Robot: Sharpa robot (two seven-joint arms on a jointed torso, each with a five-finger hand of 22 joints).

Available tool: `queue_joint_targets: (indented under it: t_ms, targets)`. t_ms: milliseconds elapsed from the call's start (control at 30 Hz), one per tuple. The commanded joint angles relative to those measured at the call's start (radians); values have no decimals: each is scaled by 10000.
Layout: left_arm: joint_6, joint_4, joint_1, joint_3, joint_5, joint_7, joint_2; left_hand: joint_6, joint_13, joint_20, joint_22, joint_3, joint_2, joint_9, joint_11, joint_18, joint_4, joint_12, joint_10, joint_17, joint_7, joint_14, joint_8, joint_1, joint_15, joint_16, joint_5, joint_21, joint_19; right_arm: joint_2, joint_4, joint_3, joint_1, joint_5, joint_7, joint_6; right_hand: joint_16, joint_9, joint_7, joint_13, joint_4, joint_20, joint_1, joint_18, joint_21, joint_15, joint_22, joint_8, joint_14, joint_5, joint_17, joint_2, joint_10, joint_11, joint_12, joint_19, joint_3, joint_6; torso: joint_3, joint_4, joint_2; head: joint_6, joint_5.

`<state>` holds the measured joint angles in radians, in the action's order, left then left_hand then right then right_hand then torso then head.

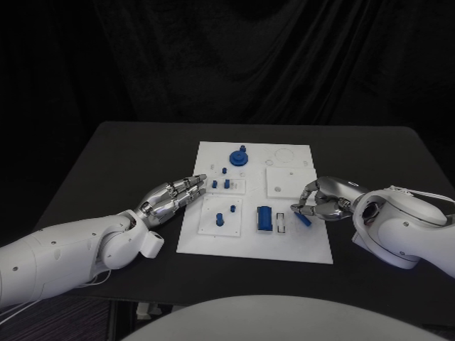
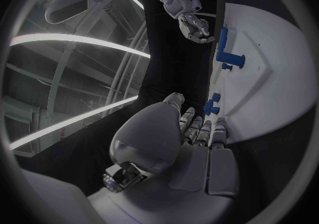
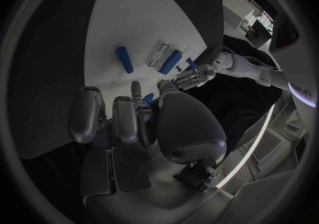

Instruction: Assemble the parts on the task board

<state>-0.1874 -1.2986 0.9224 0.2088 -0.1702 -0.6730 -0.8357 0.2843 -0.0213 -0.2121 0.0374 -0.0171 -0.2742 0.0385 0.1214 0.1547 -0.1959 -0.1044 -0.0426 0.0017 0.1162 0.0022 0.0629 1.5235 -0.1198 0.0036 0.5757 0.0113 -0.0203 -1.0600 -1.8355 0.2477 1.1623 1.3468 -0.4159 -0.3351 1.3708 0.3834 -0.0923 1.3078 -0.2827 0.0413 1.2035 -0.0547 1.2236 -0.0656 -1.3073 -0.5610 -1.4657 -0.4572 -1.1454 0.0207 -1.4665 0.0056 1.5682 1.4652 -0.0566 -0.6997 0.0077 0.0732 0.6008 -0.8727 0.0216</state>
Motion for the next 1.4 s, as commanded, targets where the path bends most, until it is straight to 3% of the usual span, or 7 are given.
queue_joint_targets:
  t_ms: [33, 300, 633, 733, 767, 1033, 1400]
  targets:
    - [-24, -36, -61, 35, -47, 102, 12, -13, -6, -79, 7, 82, 3, 14, -39, 93, -2, 11, 39, -17, 91, -22, 56, -104, -66, -36, 55, 39, -9, -17, -78, 1, -11, 1504, -846, 896, 58, -47, -43, 2630, 34, 72, 155, -177, -24, 81, -1668, 53, -365, 182, -10, -73, -1043, 92, 26, 71, -76, -50, -2, 2, 2, 1, 3]
    - [-48, -44, -61, 35, -47, 124, 17, -8, -7, -77, 7, 99, 8, 14, -32, 96, 10, 6, 37, -17, 91, -22, 58, -102, -60, -36, 63, 39, -10, 132, 130, 2, -99, 3061, -1622, 1747, 61, -138, -33, 2630, 70, 81, 391, -181, -40, 81, -1665, 73, -361, 506, -12, -254, -1043, 87, 26, 67, -178, -167, 2, 6, 8, 1, 23]
    - [-60, -27, -62, 35, -47, 141, 10, -8, -7, -77, 7, 99, 8, 14, -32, 96, 10, 6, 37, -17, 91, -22, 58, -102, -60, -36, 63, 39, -10, 291, 323, 2, -339, 3652, -1831, 2071, 51, -150, 1, 2630, 22, 74, 442, -186, -68, 65, -1658, 6, -354, 414, 4, -224, -1043, 62, 26, 58, -193, -362, 0, 0, 2, 1, 28]
    - [-72, -17, -63, 35, -47, 144, 18, -16, -7, -78, 11, 118, 13, 12, -27, 98, 20, 8, 38, -17, 95, -22, 57, -102, -59, -36, 62, 41, -13, 359, 368, 2, -395, 3683, -1760, 2019, 46, -194, 40, 2630, 35, 49, 608, -185, -61, 33, -1662, -18, -351, 1, 11, -184, -1043, 25, 26, 63, -153, -532, 0, -2, 3, 1, 29]
    - [-75, -15, -63, 35, -47, 146, 20, -16, -7, -78, 11, 118, 13, 12, -27, 98, 20, 8, 38, -17, 95, -22, 57, -102, -59, -36, 62, 41, -13, 383, 382, 2, -411, 3672, -1731, 1999, 51, -213, 67, 2630, 89, 31, 763, -181, -39, 11, -1669, -29, -353, -439, 0, -179, -1043, 0, 26, 71, -94, -618, 0, -1, 3, 1, 21]
    - [-91, -7, -65, 35, -47, 164, 25, -16, -7, -78, 11, 118, 13, 12, -27, 98, 20, 8, 38, -17, 95, -22, 57, -102, -59, -36, 62, 41, -13, 556, 480, 2, -479, 3331, -1490, 1712, 53, -320, 155, 2630, 251, -35, 1279, -170, 4, -55, -1686, -14, -357, -1339, -12, -189, -1043, -81, 26, 97, 148, -932, 4, -1, 3, 1, 23]
    - [-138, 16, -67, 35, -47, 195, 51, -29, -6, -81, 13, 138, 15, 10, -18, 100, 30, 10, 38, -17, 100, -22, 53, -104, -61, -36, 60, 42, -15, 819, 654, 1, -497, 3257, -1240, 1731, 73, -391, 199, 2630, 576, -80, 1791, -170, -9, -99, -1685, 15, -367, -1694, -62, -300, -1043, -129, 26, 93, 398, -1086, 0, 0, 2, 1, 42]
